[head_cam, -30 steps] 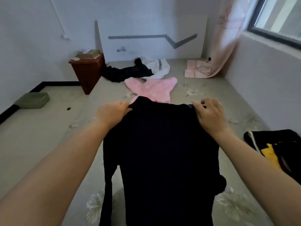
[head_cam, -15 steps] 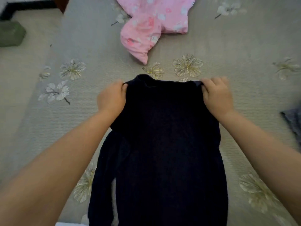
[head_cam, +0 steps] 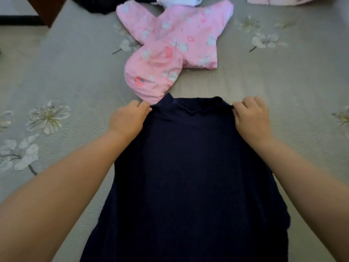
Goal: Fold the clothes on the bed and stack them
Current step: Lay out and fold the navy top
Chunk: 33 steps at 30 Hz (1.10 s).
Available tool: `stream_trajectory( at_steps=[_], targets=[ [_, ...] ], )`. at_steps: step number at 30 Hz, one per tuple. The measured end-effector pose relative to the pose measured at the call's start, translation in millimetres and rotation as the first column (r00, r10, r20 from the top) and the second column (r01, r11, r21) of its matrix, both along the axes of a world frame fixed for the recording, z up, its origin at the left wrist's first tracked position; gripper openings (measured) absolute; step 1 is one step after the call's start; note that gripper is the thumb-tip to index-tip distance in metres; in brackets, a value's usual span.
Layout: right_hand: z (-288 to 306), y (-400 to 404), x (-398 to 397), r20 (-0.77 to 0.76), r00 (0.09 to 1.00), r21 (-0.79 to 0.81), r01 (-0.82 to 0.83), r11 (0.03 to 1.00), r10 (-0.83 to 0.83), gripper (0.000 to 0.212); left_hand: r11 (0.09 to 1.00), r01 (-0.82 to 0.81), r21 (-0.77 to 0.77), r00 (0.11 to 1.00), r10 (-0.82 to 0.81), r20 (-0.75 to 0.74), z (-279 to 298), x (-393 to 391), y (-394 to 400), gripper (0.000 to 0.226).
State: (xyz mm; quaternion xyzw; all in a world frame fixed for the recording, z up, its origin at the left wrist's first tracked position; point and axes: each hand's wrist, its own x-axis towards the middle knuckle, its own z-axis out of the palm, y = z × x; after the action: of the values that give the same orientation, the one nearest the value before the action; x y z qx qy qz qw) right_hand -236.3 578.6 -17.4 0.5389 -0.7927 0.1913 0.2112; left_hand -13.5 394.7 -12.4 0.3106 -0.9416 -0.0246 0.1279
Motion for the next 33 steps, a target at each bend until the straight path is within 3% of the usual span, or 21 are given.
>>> stream_trajectory(
  at_steps=[3,5,7,11,14,17,22,25,30,33],
  targets=[
    [-22,-28,-8,0.119,0.988,0.109,0.083,0.991,-0.096,0.007,0.992,-0.118,0.045,0.983,0.111,0.145,-21,-24,-26,0.032],
    [-45,-38,5,0.238,0.941,0.356,0.146,0.923,-0.241,0.035,0.965,-0.230,0.130,0.956,0.198,0.218,-45,-30,-23,0.034],
    [-69,-34,35,0.293,0.921,0.543,0.060,0.838,-0.256,0.051,0.950,-0.252,0.185,0.934,0.189,0.301,-78,-22,1,0.042],
    [-109,-22,100,0.415,0.902,0.500,-0.114,0.858,-0.122,0.051,0.946,-0.230,0.230,0.899,0.116,0.422,-133,5,30,0.057],
    [-134,-25,120,0.406,0.900,0.569,-0.111,0.815,-0.161,0.055,0.951,-0.210,0.227,0.935,0.128,0.330,-152,15,28,0.061],
    [-145,-29,120,0.384,0.905,0.548,-0.062,0.834,-0.184,0.056,0.957,-0.183,0.225,0.966,0.133,0.220,-157,16,26,0.062],
    [-145,-28,120,0.392,0.902,0.536,-0.061,0.842,-0.184,0.056,0.940,-0.185,0.286,0.963,0.116,0.242,-152,18,24,0.061],
    [-145,-30,120,0.371,0.907,0.561,-0.047,0.826,-0.201,0.056,0.917,-0.157,0.367,0.980,0.098,0.175,-140,34,23,0.062],
    [-137,-34,124,0.330,0.901,0.684,-0.023,0.729,-0.281,0.054,0.828,-0.266,0.493,0.959,0.175,0.224,-115,106,65,0.072],
    [-123,-45,130,0.216,0.913,0.808,0.032,0.588,-0.347,0.054,0.779,-0.340,0.527,0.937,0.230,0.263,-105,144,92,0.074]
  ],
)
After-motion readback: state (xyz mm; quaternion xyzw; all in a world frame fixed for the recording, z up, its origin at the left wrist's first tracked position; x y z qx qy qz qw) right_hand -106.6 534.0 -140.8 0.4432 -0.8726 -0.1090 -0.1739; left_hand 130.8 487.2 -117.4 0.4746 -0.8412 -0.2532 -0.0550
